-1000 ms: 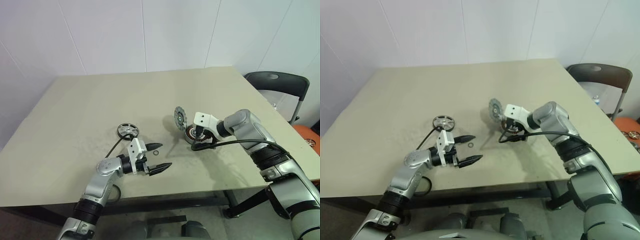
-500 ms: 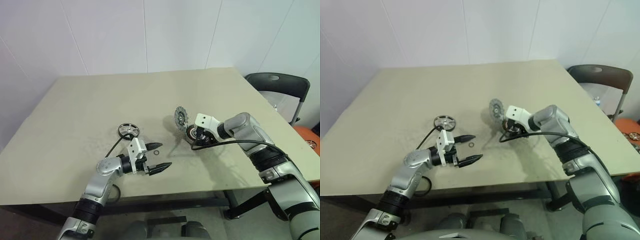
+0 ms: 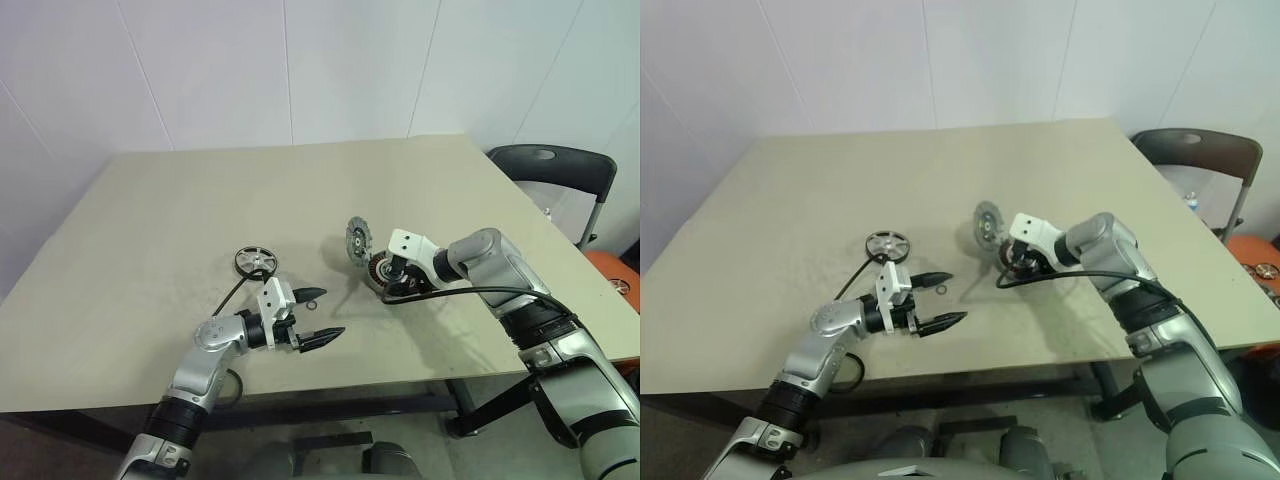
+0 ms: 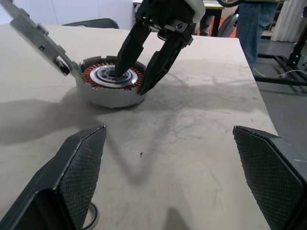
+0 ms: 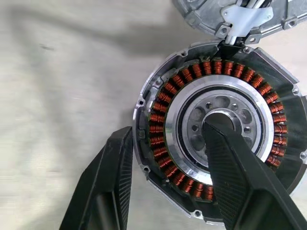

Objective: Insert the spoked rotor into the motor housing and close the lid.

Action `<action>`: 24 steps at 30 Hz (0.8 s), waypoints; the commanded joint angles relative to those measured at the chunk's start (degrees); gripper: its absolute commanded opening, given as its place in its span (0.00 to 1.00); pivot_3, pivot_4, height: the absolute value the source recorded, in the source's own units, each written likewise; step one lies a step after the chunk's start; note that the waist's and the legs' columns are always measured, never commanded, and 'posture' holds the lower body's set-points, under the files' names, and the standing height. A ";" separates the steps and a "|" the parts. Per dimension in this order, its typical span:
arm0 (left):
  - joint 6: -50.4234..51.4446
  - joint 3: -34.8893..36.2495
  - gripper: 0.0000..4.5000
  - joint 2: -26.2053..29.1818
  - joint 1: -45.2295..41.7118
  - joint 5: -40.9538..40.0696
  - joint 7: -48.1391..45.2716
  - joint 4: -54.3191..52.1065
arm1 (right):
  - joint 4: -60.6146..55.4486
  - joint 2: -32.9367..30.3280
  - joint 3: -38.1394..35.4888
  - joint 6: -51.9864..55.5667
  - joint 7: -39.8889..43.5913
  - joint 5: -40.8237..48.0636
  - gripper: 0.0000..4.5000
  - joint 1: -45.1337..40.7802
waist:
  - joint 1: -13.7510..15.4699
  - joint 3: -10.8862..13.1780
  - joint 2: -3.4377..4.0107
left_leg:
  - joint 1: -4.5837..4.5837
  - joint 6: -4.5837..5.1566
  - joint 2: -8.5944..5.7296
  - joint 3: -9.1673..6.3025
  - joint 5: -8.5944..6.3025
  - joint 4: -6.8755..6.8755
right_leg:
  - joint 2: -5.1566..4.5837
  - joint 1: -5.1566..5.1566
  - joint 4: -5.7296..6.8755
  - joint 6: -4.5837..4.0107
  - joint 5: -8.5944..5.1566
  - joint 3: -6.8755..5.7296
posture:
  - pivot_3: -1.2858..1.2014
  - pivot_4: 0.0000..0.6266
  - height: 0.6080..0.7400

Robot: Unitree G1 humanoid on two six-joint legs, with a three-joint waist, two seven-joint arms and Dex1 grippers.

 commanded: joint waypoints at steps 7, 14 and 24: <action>1.85 5.45 1.00 6.83 0.43 -5.17 -4.19 -3.79 | -17.22 -4.08 0.35 5.76 3.25 4.31 0.42 2.57 | 0.08 0.02 0.01 | 0.01 0.00 0.04 0.00 0.00 0.02 | -0.02 0.04 0.00 -0.01 -0.02 0.00 | 0.52 0.00 1.00; 5.52 8.66 1.00 14.11 4.25 -7.29 -6.41 -7.16 | -20.31 -3.59 3.27 7.66 1.68 4.80 0.42 5.17 | 0.04 0.03 0.03 | 0.01 0.00 0.07 0.02 -0.01 0.00 | -0.02 -0.01 0.03 -0.02 -0.04 0.00 | 0.52 0.00 1.00; 4.95 8.45 1.00 14.64 4.01 -6.05 -6.01 -5.45 | -18.17 -3.05 4.90 6.31 -0.01 4.34 0.64 5.45 | 0.06 0.00 -0.03 | 0.08 -0.01 0.11 0.03 -0.01 0.01 | -0.01 0.05 0.03 -0.16 -0.12 0.00 | 0.52 0.00 1.00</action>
